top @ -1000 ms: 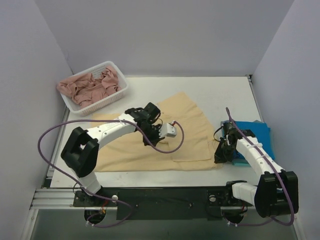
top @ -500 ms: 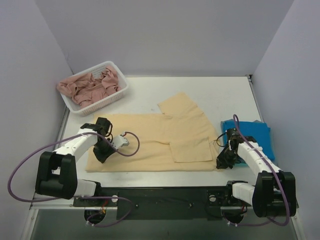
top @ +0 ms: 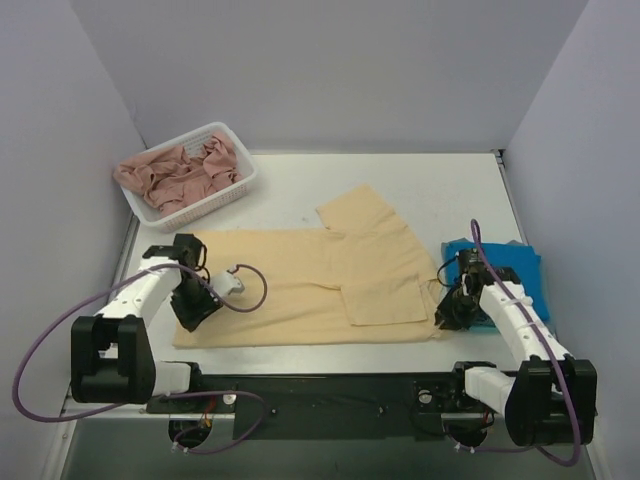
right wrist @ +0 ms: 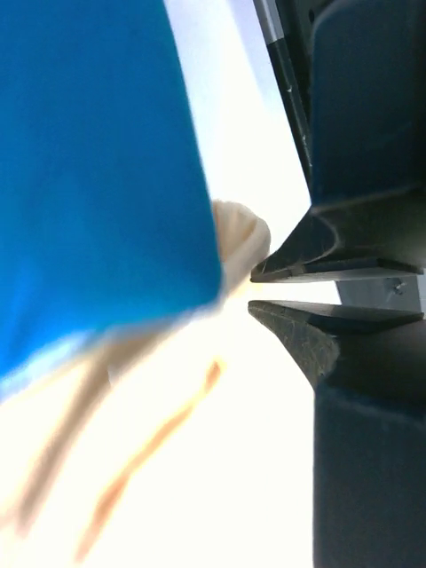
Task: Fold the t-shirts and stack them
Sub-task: Grap the side of the flattened tshirt furthest away from the robot with both arms
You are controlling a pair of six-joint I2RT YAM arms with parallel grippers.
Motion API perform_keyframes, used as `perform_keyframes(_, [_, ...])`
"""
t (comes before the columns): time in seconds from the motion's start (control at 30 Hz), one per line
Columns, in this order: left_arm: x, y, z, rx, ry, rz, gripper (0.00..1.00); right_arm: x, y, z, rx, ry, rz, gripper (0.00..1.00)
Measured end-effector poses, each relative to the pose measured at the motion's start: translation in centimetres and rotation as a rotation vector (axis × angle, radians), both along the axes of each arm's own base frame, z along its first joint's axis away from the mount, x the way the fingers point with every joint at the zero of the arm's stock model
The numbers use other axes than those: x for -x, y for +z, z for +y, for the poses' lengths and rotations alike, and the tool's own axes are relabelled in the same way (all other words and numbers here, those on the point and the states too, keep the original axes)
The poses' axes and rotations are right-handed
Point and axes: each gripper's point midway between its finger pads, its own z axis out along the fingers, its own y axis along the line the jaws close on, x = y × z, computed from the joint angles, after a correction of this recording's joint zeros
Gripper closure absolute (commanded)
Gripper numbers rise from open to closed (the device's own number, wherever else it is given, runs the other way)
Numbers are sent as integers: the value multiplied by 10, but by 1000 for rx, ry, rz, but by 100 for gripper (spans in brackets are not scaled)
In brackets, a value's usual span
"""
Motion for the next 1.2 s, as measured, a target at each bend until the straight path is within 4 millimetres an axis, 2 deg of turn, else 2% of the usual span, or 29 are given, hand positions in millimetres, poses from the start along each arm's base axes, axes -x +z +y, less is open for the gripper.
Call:
perform_keyframes(0.03, [-8, 10, -3, 27, 12, -14, 48, -5, 9, 2, 1, 33, -18, 71])
perform_keyframes(0.07, [-20, 22, -6, 59, 30, -48, 45, -17, 24, 7, 0, 92, -55, 66])
perform_keyframes(0.1, [-36, 36, -9, 89, 54, -98, 44, -28, 36, 13, -3, 130, -97, 56])
perform_keyframes(0.13, [-54, 50, -10, 120, 82, -157, 42, -44, 55, 19, -7, 191, -149, 52])
perform_keyframes(0.23, [-103, 86, -6, 178, 171, -320, 39, -105, 123, 37, -10, 336, -342, 48])
perform_keyframes(0.33, [-138, 99, -6, 215, 201, -413, 39, -167, 174, 43, 22, 424, -465, 45])
perform_keyframes(0.4, [-153, 98, -9, 243, 188, -433, 38, -205, 188, 48, 30, 470, -485, 45])
perform_keyframes(0.47, [-168, 94, -14, 274, 154, -435, 38, -250, 191, 55, 32, 508, -495, 45])
perform_keyframes(0.53, [-184, 89, -18, 289, 108, -426, 38, -293, 178, 61, 33, 528, -483, 45])
perform_keyframes(0.63, [-214, 80, -25, 282, 33, -412, 38, -341, 137, 66, 36, 540, -428, 45])
perform_keyframes(0.73, [-245, 67, -40, 271, -40, -399, 38, -376, 91, 68, 42, 540, -371, 45])
perform_keyframes(0.83, [-269, 56, -57, 290, -85, -384, 37, -402, 51, 70, 45, 539, -346, 45])
perform_keyframes(0.9, [-284, 53, -63, 307, -112, -374, 35, -411, 25, 74, 33, 543, -333, 45])
perform_keyframes(0.97, [-298, 51, -62, 310, -136, -371, 34, -409, 5, 78, 2, 551, -307, 46])
perform_keyframes(1.07, [-306, 44, -59, 311, -165, -332, 30, -416, 8, 85, -19, 563, -346, 50])
perform_keyframes(1.2, [-301, 29, -63, 327, -212, -256, 28, -413, 3, 98, -65, 574, -350, 53])
